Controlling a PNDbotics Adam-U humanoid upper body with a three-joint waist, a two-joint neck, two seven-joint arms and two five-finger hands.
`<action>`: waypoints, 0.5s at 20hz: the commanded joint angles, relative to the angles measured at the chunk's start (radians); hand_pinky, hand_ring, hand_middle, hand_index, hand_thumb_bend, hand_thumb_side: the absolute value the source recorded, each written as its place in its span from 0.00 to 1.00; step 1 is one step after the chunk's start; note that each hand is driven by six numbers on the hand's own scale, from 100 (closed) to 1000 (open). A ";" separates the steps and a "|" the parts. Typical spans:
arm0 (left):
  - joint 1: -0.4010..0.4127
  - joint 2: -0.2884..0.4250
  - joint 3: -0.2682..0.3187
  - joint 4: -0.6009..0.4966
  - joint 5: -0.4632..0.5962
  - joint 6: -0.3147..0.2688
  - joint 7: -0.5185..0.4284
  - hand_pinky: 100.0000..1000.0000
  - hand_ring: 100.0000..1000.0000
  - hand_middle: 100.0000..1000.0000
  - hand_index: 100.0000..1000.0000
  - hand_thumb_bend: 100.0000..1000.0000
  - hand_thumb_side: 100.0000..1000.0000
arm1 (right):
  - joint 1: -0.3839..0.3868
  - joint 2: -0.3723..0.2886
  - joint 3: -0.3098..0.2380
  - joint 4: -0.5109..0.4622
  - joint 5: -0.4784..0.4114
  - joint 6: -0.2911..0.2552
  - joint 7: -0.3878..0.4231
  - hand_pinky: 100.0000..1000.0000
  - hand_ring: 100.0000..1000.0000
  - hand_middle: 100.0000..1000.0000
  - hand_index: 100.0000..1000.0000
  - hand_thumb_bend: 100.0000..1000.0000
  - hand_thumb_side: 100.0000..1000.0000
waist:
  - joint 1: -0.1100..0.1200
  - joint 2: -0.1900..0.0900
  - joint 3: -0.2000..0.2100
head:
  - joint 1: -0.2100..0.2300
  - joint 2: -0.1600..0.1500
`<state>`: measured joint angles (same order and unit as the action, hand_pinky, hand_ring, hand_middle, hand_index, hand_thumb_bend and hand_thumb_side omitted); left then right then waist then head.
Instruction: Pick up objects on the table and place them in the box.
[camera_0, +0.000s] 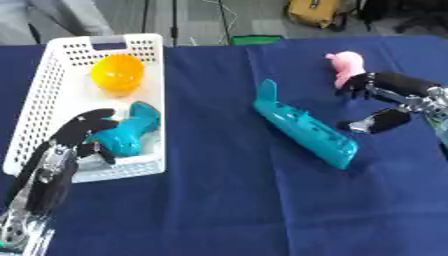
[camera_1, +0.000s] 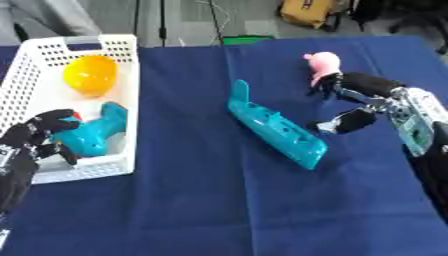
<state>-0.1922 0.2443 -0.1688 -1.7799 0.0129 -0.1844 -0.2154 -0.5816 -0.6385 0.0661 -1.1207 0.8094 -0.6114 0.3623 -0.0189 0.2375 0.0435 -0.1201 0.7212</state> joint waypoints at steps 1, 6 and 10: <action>-0.006 0.007 0.005 -0.009 0.003 -0.002 0.000 0.39 0.82 0.82 0.74 0.20 1.00 | -0.002 -0.033 0.012 -0.043 -0.018 -0.006 0.020 0.49 0.63 0.72 0.82 0.43 0.63 | 0.001 -0.019 0.001 | -0.001 -0.006; -0.006 0.006 0.005 -0.008 0.003 -0.002 0.000 0.39 0.82 0.82 0.74 0.20 1.00 | 0.011 -0.021 0.028 -0.073 -0.029 -0.003 0.046 0.49 0.62 0.72 0.81 0.42 0.63 | 0.000 -0.017 0.002 | -0.003 -0.007; -0.007 0.005 0.003 -0.007 0.003 -0.002 -0.003 0.40 0.82 0.82 0.75 0.20 1.00 | 0.012 -0.003 0.044 -0.080 -0.024 0.000 0.065 0.48 0.62 0.72 0.81 0.42 0.64 | -0.001 -0.017 0.003 | -0.004 -0.007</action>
<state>-0.1923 0.2443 -0.1688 -1.7747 0.0130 -0.1846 -0.2160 -0.5615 -0.6244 0.1120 -1.1766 0.7916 -0.6114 0.4208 -0.0197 0.2375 0.0472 -0.1221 0.7212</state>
